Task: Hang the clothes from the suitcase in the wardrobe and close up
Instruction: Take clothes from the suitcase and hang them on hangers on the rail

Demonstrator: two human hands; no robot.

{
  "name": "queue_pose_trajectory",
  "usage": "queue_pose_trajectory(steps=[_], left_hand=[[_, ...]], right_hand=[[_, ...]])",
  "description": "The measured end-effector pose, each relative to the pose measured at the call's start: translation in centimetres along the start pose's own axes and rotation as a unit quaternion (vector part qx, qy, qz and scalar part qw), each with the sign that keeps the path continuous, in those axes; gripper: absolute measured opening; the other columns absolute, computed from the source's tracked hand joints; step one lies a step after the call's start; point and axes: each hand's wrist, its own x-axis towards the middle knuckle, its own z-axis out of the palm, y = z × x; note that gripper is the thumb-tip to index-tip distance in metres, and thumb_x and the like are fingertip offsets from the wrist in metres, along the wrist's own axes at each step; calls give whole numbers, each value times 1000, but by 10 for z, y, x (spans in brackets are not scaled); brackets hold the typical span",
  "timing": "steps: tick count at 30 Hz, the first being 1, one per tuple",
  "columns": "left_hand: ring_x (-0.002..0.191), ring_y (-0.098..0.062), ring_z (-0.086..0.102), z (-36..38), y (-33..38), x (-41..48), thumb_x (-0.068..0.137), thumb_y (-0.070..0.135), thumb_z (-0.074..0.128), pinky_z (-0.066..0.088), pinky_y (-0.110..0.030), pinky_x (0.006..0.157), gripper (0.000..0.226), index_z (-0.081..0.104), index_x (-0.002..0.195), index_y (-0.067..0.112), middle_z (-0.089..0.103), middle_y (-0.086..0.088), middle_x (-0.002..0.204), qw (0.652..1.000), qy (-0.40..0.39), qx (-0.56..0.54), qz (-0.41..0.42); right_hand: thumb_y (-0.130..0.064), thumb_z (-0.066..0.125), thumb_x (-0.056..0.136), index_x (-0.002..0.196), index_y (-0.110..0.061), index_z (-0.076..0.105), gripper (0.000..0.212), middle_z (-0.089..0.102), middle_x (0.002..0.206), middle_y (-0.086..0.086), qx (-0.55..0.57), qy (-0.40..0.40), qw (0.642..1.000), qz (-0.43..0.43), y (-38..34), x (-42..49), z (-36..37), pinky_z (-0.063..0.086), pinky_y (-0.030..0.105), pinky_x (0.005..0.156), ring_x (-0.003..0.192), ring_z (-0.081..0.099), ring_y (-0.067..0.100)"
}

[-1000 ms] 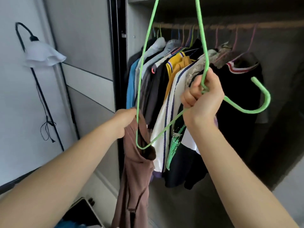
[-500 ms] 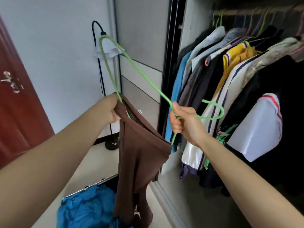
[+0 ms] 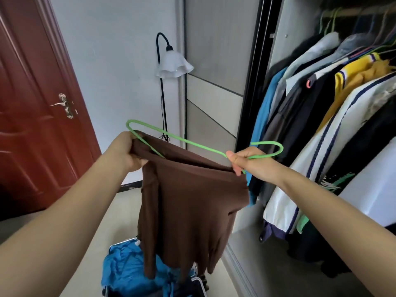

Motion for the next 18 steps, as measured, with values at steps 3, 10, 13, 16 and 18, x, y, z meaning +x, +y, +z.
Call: queue_pose_trajectory(steps=[3,10,13,16,18], left_hand=[[53,-20,66,-13,0,-2,88,7,49,57,-41,54,21,58,71,14,65,-4,60,1000,6,11,-6],[61,-18,56,-38,-5,4,87,5,47,57,-28,51,17,58,76,10,59,-7,69,997,34,68,12],[59,-24,53,-50,-14,10,84,6,58,44,-24,49,10,66,83,10,61,-10,71,913,108,326,221],[48,-19,50,-50,-17,2,82,10,63,42,-24,49,11,69,74,15,62,-6,59,793,80,509,325],[49,-16,50,-46,-17,-1,81,12,68,44,-21,48,9,72,73,16,60,-3,58,824,37,488,286]], right_hand=[[-74,43,85,50,-24,48,62,50,65,0,-40,-34,998,41,-7,11,-8,44,33,84,65,51,12],[-87,49,70,55,-22,52,66,52,62,-9,-85,-144,979,117,-2,20,-12,45,24,74,65,54,6],[-65,51,89,48,-19,34,64,28,50,-6,-172,-225,956,76,-5,18,1,25,27,55,48,25,12],[-62,53,90,47,-18,37,64,30,46,-5,-200,-183,962,23,-35,24,-6,24,27,53,45,27,11],[-64,53,89,48,-17,44,62,34,46,-2,-163,-142,976,-14,-54,33,-17,26,29,56,47,33,13]])
